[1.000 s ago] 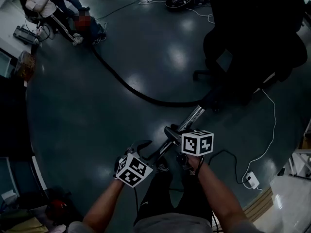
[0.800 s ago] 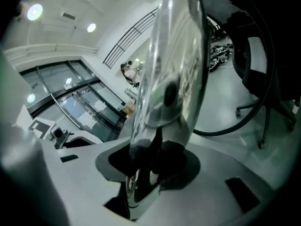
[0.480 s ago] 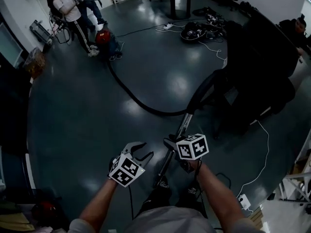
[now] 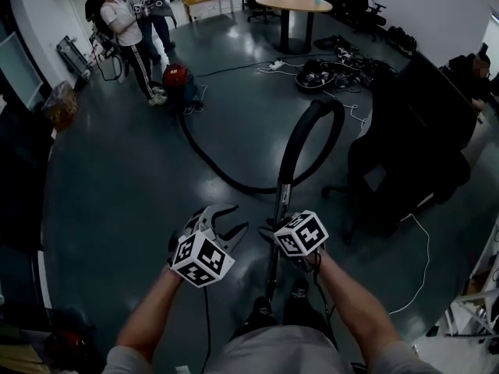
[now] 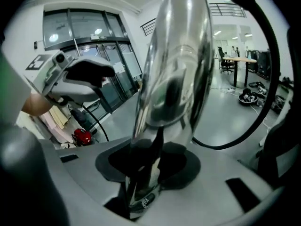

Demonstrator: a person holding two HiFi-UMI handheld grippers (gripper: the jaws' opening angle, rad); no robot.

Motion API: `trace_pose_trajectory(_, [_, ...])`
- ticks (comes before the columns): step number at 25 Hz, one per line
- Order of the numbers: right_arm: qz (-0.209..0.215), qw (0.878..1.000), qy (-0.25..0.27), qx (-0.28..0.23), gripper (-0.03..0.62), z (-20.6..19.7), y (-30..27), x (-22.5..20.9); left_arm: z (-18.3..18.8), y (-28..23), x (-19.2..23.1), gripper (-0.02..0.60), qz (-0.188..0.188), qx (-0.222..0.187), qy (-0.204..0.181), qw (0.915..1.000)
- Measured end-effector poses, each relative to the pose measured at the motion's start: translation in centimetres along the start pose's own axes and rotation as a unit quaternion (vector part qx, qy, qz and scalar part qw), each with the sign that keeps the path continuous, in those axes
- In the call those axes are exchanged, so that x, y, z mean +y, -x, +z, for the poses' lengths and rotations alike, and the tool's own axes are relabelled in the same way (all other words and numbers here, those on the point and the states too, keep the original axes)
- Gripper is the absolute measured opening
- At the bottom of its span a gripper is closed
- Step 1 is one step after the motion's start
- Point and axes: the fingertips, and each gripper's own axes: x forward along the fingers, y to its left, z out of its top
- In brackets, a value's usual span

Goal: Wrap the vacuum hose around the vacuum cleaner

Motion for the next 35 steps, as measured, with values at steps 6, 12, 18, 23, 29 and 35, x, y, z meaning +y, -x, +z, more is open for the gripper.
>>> trace_pose_trajectory(6, [0.023, 0.993, 0.098, 0.052, 0.14, 2.0, -1.7, -0.8, 2.6, 0.3, 4.7, 0.178, 0.031, 0.013, -0.049, 0.9982])
trace_pose_trajectory(12, [0.057, 0.976, 0.188, 0.099, 0.14, 3.5, -2.8, -4.9, 4.6, -2.2, 7.8, 0.178, 0.048, 0.049, -0.07, 0.9952])
trace_pose_trajectory(18, [0.099, 0.954, 0.247, 0.137, 0.14, 4.8, -3.3, -8.4, 8.6, -5.9, 10.1, 0.179, 0.042, 0.094, -0.125, 0.9867])
trace_pose_trajectory(23, [0.116, 0.928, 0.312, 0.166, 0.14, 5.7, -3.6, -10.2, 9.4, -8.7, 11.6, 0.179, 0.022, 0.166, -0.172, 0.9707])
trace_pose_trajectory(29, [0.13, 0.901, 0.347, 0.227, 0.14, 4.7, -3.8, -10.8, 6.1, -10.2, 10.7, 0.216, -0.047, 0.242, -0.197, 0.9489])
trace_pose_trajectory(35, [0.125, 0.875, 0.404, 0.236, 0.14, 5.5, -5.1, -10.5, 2.5, -11.3, 10.5, 0.216, -0.108, 0.289, -0.217, 0.9262])
